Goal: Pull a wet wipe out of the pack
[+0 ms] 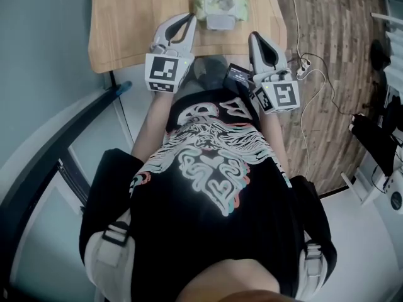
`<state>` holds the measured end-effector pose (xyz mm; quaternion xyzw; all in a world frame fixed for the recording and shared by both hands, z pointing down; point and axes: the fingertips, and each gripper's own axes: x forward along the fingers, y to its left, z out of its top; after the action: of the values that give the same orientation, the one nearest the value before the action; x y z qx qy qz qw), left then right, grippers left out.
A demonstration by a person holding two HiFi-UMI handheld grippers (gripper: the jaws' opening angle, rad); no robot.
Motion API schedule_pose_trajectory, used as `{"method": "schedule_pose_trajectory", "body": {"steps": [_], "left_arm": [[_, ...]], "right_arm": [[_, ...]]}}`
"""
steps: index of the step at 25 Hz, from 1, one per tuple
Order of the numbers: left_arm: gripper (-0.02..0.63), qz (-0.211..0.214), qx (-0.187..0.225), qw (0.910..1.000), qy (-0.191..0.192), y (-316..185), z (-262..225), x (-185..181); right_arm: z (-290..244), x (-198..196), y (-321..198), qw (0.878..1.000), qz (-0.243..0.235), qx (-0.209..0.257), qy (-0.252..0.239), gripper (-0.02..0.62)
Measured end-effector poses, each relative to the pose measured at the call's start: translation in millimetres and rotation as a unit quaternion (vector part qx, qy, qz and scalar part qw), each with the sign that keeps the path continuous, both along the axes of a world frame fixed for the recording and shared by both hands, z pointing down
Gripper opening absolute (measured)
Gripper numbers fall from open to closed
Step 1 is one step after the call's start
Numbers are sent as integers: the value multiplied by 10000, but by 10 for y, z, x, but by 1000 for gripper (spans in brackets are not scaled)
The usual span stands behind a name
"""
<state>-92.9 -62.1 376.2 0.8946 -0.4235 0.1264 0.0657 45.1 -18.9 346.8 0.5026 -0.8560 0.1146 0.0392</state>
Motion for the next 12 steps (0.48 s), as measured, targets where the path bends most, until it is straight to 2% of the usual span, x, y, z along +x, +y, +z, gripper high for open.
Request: {"method": "schedule_pose_trajectory", "body": {"steps": [12], "left_arm": [[-14, 131, 48, 9999, -87, -142, 46, 100]], "right_arm": [[96, -39, -162, 9999, -94, -41, 29, -2]]}}
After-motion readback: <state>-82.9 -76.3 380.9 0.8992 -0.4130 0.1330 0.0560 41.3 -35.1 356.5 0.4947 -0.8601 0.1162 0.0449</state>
